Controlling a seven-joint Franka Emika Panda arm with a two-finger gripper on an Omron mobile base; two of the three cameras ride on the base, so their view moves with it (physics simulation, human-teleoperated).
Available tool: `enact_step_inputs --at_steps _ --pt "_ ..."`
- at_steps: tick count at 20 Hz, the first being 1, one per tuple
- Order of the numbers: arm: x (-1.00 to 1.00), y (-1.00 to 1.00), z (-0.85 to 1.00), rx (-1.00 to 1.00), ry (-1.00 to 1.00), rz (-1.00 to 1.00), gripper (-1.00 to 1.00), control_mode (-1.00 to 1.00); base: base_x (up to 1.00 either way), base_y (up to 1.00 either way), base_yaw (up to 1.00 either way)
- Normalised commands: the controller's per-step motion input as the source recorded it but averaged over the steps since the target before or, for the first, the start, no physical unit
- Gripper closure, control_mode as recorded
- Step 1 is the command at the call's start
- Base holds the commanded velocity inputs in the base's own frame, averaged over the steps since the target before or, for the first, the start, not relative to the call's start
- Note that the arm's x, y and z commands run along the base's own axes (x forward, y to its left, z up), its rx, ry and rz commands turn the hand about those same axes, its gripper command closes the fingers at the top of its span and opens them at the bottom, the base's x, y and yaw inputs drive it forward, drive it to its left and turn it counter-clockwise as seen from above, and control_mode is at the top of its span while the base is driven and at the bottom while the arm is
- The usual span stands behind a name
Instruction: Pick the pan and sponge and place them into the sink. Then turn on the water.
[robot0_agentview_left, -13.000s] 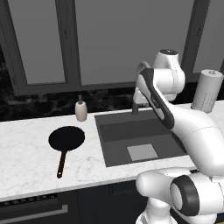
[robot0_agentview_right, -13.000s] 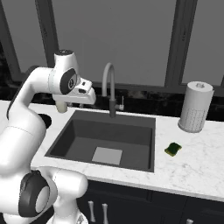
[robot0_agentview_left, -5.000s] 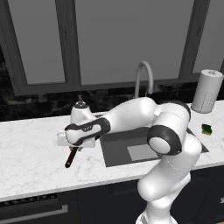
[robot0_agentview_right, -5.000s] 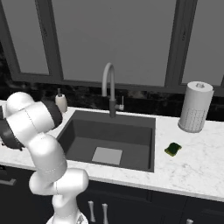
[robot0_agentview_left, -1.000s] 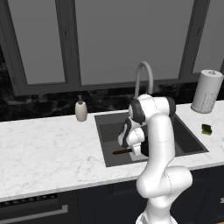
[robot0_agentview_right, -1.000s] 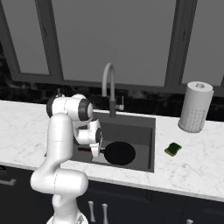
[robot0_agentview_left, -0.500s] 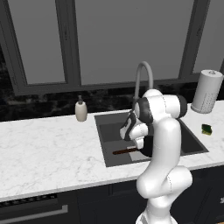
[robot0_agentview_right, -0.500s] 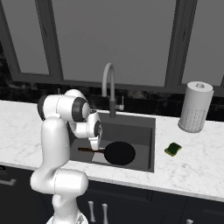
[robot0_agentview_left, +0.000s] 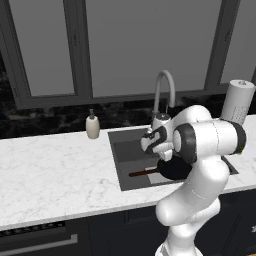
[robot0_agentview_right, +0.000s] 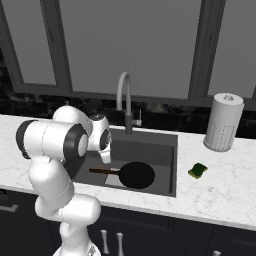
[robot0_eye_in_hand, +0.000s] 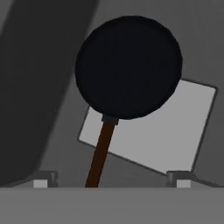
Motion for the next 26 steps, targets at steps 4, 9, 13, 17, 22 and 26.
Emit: enact_step_inputs --at_steps 4,9,13,17,22,26 --pt "-0.57 0.00 1.00 0.00 -0.10 0.47 -1.00 -1.00 0.00 0.00 0.00" --pt "-0.60 0.00 1.00 0.00 -0.07 0.46 -1.00 -1.00 0.00 0.00 0.00" --pt "-0.59 -0.18 1.00 0.00 -0.05 0.34 -1.00 -1.00 0.00 0.00 0.00" --pt "-0.17 -0.49 0.64 -0.05 0.00 0.19 -1.00 -1.00 0.00 0.00 0.00" --pt "0.00 -0.65 0.15 -0.21 0.00 0.02 -1.00 -1.00 0.00 0.00 0.00" --pt "-0.09 -0.68 0.00 -0.28 0.00 0.00 -1.00 -1.00 0.00 0.00 0.00"
